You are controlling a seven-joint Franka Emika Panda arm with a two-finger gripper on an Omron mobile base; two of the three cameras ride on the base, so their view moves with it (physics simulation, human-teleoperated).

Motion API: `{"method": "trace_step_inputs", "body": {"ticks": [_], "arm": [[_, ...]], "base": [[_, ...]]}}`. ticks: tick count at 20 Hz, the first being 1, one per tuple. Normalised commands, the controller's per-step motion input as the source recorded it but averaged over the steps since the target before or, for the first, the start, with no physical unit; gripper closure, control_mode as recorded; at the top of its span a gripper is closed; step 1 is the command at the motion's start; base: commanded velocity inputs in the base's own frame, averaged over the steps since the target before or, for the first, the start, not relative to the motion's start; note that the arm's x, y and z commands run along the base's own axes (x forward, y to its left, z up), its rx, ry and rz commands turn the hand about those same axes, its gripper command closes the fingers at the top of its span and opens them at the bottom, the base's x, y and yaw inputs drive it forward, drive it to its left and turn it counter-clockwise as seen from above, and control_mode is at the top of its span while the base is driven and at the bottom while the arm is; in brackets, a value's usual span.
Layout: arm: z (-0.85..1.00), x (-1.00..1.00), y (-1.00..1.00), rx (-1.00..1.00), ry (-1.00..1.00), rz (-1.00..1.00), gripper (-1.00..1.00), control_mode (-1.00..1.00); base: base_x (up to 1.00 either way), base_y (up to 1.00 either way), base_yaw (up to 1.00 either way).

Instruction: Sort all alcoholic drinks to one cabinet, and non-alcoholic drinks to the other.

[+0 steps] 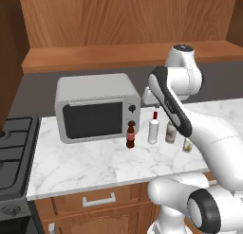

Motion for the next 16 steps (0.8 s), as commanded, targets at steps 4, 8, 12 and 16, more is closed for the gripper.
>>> {"method": "trace_step_inputs", "body": {"ticks": [4, 8, 12, 16], "arm": [[-0.06, -0.09, 0.00, -0.02, -0.02, 0.00, -1.00, -1.00], [-0.44, -0.38, -0.37, 0.00, -0.19, -0.01, -1.00, -1.00], [-0.41, -0.29, -0.56, 0.00, -0.14, 0.00, -1.00, -1.00], [-0.23, -0.10, -0.56, 0.04, -0.11, 0.01, -1.00, -1.00]], "base": [[0.00, 0.00, 0.00], [0.00, 0.00, 0.00], [0.00, 0.00, 0.00], [0.00, 0.00, 0.00]]}}
